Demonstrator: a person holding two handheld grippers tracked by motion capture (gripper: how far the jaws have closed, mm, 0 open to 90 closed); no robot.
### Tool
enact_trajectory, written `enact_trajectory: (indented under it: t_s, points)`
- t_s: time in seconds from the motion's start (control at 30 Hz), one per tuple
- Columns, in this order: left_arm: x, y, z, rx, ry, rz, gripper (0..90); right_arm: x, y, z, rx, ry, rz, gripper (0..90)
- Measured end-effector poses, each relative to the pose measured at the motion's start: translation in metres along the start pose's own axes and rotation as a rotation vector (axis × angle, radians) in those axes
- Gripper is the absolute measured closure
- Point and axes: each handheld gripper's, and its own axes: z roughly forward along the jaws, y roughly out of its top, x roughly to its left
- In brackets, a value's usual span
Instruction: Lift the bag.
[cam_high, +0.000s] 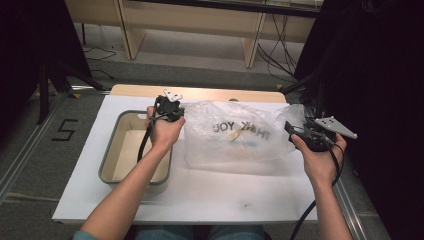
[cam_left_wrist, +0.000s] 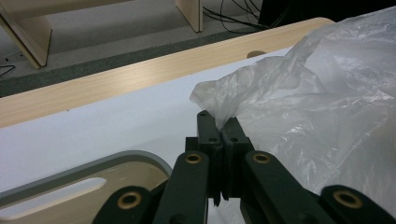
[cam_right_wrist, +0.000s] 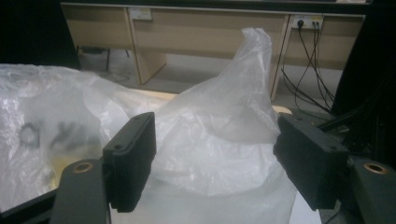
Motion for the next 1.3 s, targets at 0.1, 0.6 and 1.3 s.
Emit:
enact_trajectory:
  t_s: [0.1, 0.6, 1.3]
  points:
    - [0.000, 0.000, 0.000, -0.001, 0.000, -0.002, 88.9, -0.001, -0.005, 0.000, 0.018, 0.005, -0.005, 31.1]
    - [0.002, -0.001, 0.001, -0.009, -0.011, -0.009, 83.3, -0.001, -0.027, -0.011, 0.035, 0.029, -0.003, 33.4]
    - [0.002, 0.003, -0.017, -0.071, -0.061, -0.094, 36.5, 0.008, -0.048, -0.001, 0.093, 0.046, -0.018, 34.1]
